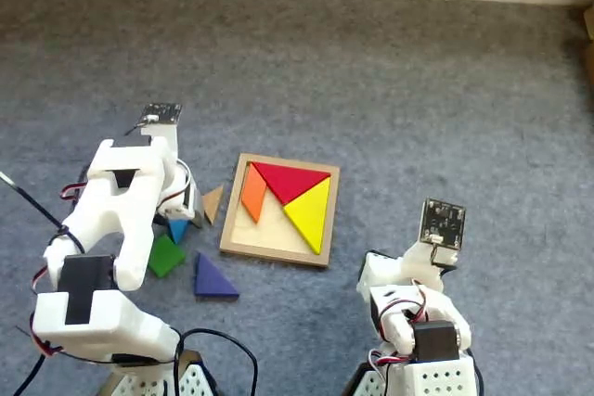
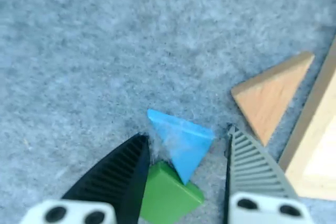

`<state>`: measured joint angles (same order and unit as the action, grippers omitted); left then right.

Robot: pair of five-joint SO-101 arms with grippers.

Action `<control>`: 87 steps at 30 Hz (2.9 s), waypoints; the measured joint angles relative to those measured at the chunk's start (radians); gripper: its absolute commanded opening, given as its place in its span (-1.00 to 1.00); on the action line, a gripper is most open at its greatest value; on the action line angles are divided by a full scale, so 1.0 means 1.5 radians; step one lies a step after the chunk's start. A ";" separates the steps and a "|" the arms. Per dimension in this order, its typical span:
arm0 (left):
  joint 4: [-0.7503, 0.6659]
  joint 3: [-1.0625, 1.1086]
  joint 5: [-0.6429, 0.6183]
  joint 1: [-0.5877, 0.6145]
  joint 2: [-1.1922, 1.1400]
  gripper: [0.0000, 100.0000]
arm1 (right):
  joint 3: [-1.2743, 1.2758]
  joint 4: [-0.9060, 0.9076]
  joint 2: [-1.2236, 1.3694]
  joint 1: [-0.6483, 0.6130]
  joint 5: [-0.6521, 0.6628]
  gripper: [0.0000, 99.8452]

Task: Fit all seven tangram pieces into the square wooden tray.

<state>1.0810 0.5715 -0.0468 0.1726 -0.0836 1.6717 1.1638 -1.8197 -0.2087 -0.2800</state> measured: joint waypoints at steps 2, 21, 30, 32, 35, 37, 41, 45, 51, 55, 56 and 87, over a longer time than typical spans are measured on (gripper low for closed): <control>0.000 0.000 -0.010 0.000 0.000 -0.57 | 0.000 0.000 0.000 0.000 0.000 -0.98; -0.013 0.000 0.016 -0.009 0.000 -0.80 | 0.000 0.000 0.000 0.000 0.000 -0.98; 0.050 -0.013 0.040 -0.019 0.056 -0.80 | 0.000 0.000 0.000 0.000 0.000 -0.98; 0.075 -0.014 0.042 -0.043 0.092 -0.80 | 0.000 0.000 0.000 0.000 0.000 -0.98; 0.103 -0.014 0.042 -0.090 0.143 -0.80 | 0.000 0.000 0.000 0.000 0.000 -0.98; 0.117 -0.014 0.042 -0.125 0.170 -0.80 | 0.000 0.000 0.000 0.000 0.000 -0.98; 0.118 -0.014 0.041 -0.194 0.195 -0.79 | 0.000 0.000 0.000 0.000 0.000 -0.98; 0.117 -0.017 0.032 -0.263 0.194 -0.79 | 0.000 0.000 0.000 0.000 0.000 -0.98; 0.087 -0.072 0.026 -0.331 0.115 -0.79 | 0.000 0.000 0.000 0.000 0.000 -0.98; 0.075 -0.123 0.017 -0.352 0.039 -0.79 | 0.000 0.000 0.000 0.000 0.000 -0.98; 0.075 -0.134 0.005 -0.355 0.020 -0.78 | 0.000 0.000 0.000 0.000 0.000 -0.98; 0.075 -0.213 -0.077 -0.223 -0.085 -0.40 | 0.000 0.000 0.000 0.000 0.000 -0.98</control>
<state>1.1930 0.2524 -0.1619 -0.1619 -0.2110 1.6717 1.1638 -1.8197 -0.2087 -0.2800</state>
